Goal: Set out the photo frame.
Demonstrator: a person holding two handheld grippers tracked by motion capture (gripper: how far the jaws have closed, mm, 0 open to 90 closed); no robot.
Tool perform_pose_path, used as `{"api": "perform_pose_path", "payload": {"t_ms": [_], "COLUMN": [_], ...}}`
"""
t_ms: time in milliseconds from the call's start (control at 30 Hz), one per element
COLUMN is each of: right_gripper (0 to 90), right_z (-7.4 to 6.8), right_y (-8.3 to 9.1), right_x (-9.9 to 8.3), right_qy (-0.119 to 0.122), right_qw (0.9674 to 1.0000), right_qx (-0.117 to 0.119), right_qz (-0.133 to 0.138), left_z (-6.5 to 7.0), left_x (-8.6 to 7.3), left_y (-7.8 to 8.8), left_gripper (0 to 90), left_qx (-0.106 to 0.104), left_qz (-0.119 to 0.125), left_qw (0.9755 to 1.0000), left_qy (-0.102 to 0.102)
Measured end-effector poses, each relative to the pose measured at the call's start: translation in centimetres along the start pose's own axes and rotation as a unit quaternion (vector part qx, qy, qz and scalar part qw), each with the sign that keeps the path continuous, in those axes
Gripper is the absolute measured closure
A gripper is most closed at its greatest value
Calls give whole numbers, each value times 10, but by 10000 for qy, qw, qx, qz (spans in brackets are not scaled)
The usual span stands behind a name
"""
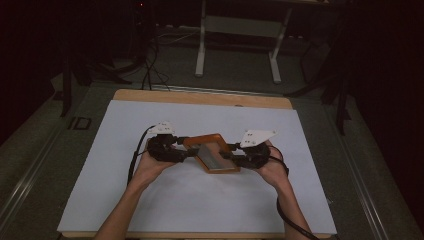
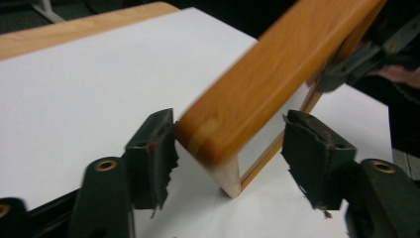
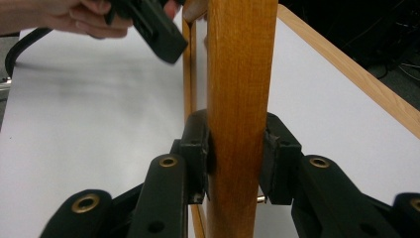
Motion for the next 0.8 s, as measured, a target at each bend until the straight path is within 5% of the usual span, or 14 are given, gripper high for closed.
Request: {"api": "perform_pose_path", "payload": {"t_ms": [300,500,800], "right_gripper": [681,680,646], "right_z": [2,3,10], "right_y": [6,9,10], "right_x": [-8,-10,-16], "right_qy": [-49,-29,-319], "right_qw": [9999,9998,9992], "right_qx": [105,186,39], "right_qz": [-35,-94,-243], "left_z": [6,6,11], "left_x": [-8,-8,-6], "left_y": [-14,-18,-18], "left_gripper": [492,545,632], "left_qx": [-333,-259,-271], "left_qz": [-242,-364,-373], "left_qw": [9990,9985,9974], "left_qy": [-173,-321,-553]}}
Point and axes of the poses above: each handheld gripper's, and its own axes: y roughly backward along the jaws, x roughly out of its top, z roughly to its right, the point moved 8 cm from there along -y, roughly forward along the jaws, and after that the axes turned 3 degrees about -x, right-handed, at the moved point
